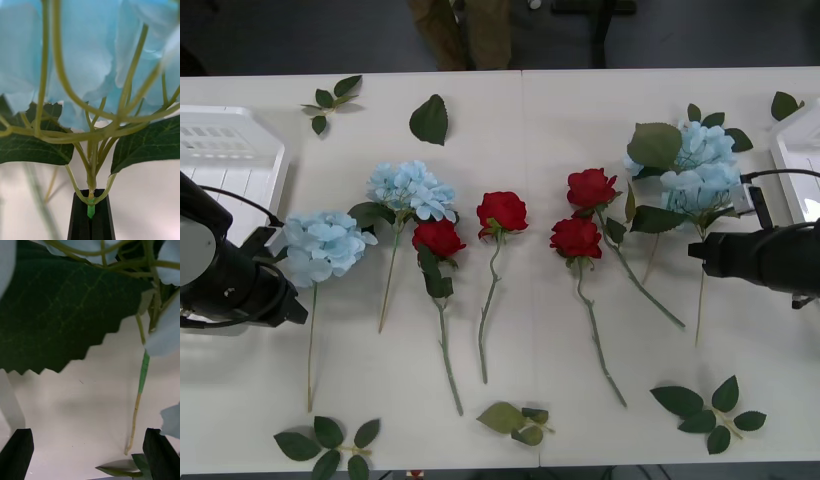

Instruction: Place the red flowers into the right box and the blue flowers into the left box. If a person shows an open palm, hand one flower to the person first, then continue sorting.

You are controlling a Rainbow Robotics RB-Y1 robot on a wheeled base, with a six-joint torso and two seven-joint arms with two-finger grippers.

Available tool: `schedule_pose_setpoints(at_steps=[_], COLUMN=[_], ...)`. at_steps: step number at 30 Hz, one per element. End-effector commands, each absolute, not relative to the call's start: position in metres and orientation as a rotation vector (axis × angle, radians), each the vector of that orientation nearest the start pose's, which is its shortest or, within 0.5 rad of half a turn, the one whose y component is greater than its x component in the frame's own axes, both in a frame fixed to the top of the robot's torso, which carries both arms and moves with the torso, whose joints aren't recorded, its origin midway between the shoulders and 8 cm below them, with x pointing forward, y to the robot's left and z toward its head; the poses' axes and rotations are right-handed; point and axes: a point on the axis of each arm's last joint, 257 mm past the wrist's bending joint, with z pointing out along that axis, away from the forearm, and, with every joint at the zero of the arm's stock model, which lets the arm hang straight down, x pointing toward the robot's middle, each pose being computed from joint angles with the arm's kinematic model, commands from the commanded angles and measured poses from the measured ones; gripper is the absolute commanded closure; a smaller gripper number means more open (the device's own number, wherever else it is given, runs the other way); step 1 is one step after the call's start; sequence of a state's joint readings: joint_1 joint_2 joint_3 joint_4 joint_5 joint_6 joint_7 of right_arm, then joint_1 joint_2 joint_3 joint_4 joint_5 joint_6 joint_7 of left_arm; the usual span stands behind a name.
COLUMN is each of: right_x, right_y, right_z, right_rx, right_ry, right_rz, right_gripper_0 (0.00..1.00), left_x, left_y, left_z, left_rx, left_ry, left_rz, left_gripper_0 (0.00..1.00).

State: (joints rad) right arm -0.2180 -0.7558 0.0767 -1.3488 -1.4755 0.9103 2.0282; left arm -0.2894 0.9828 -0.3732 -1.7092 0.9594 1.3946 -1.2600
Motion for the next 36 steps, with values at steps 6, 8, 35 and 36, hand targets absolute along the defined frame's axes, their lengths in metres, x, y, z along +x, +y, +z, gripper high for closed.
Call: schedule_pose_setpoints(at_steps=[6, 8, 35, 36], right_x=[0.482, 0.478, 0.470, 0.471], right_y=[-0.260, -0.242, -0.032, -0.033], right_z=[-0.109, -0.085, -0.016, -0.014], right_rx=[-0.352, -0.371, -0.479, -0.473], right_ry=[1.966, 1.899, 1.615, 1.612], right_rz=[0.973, 1.029, 1.298, 1.302], right_gripper_0=[1.00, 1.00, 1.00, 1.00], left_x=[0.405, 0.407, 0.432, 0.434], left_y=[0.332, 0.327, 0.319, 0.318], left_z=[-0.342, -0.345, -0.363, -0.361], left_rx=[0.186, 0.180, 0.191, 0.189], left_ry=[2.870, 2.863, 2.789, 2.787], left_rz=[0.031, 0.029, 0.085, 0.084], left_gripper_0=[0.15, 0.15, 1.00, 1.00])
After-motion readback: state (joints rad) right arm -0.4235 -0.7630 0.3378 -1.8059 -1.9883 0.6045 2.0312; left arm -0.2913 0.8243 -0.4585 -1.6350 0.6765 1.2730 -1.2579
